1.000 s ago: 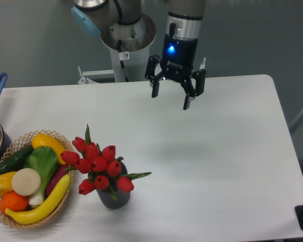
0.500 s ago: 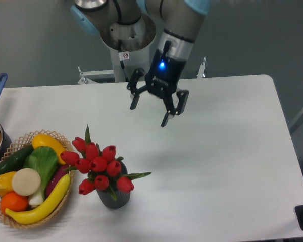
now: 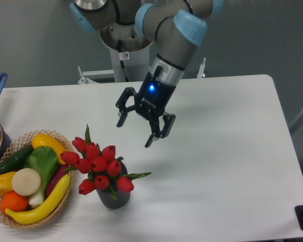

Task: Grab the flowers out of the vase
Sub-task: 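Move the open gripper down toward the red tulip stems in the vase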

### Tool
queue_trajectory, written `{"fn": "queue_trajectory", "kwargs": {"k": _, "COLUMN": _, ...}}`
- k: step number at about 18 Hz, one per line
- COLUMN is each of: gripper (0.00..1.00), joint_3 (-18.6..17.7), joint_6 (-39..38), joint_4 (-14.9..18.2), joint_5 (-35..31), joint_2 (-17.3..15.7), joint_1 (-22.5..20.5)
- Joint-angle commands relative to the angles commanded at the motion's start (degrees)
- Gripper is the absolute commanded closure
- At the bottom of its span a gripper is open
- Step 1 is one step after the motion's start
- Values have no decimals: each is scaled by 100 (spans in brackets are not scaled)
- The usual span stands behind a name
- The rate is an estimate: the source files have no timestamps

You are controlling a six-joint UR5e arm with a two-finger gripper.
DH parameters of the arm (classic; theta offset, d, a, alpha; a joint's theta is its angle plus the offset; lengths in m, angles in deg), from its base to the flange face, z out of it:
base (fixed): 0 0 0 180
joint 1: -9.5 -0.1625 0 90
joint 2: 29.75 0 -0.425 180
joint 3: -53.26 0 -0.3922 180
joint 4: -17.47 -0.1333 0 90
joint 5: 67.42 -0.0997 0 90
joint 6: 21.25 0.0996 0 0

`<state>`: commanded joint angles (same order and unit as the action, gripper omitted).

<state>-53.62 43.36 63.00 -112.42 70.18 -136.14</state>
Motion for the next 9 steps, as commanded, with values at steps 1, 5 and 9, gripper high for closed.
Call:
{"fn": "queue_trajectory", "kwargs": {"k": 1, "gripper": 0, "joint_3": 18, "joint_6": -18, "joint_4": 0, "joint_5": 9, "joint_2": 53, "joint_1": 62}}
{"fn": "queue_trajectory", "kwargs": {"k": 5, "gripper": 0, "joint_3": 71, "joint_6": -27, "joint_4": 0, "joint_5": 132, "joint_2": 141, "joint_1": 88}}
{"fn": "queue_trajectory", "kwargs": {"k": 9, "gripper": 0, "joint_3": 185, "joint_6": -27, "joint_4": 0, "joint_5": 132, "joint_2": 334, "joint_1": 229}}
